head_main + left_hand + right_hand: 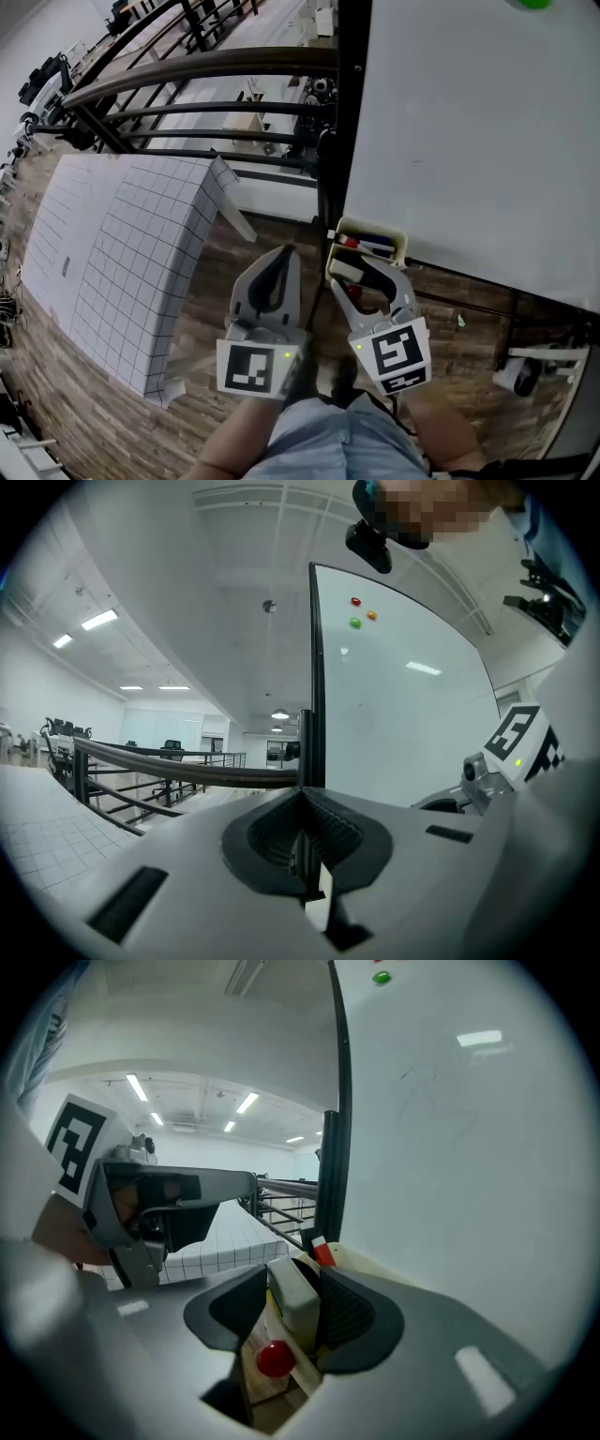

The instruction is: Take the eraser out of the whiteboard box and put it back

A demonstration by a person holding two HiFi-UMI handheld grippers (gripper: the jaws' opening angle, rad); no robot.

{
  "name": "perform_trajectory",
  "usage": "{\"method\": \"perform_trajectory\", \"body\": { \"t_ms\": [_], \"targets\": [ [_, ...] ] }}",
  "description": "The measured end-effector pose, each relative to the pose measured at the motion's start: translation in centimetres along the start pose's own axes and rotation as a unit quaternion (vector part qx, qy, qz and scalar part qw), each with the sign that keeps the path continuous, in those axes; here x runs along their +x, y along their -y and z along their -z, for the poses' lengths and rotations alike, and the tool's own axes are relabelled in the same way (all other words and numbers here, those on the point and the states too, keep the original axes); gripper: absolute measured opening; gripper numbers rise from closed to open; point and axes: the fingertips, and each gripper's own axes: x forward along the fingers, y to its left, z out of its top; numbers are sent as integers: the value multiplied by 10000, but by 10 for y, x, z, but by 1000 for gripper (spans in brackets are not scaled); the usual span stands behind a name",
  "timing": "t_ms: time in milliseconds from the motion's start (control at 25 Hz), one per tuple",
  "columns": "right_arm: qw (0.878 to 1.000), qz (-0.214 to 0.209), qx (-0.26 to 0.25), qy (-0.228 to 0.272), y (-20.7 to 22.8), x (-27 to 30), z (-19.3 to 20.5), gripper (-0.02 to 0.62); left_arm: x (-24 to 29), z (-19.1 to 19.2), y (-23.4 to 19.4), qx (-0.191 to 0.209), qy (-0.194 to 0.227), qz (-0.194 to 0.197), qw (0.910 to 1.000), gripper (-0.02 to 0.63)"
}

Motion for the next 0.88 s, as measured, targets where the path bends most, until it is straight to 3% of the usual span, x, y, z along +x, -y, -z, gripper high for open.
{"method": "perform_trajectory", "body": {
  "t_ms": [360, 880],
  "targets": [
    [9998, 17, -130, -149, 2, 2, 2, 126, 4, 0, 3, 40, 8, 88, 10000, -2],
    [9976, -4, -211, 666, 1, -40, -53, 109, -13, -33, 17, 178, 323, -45, 9993, -2]
  ]
}}
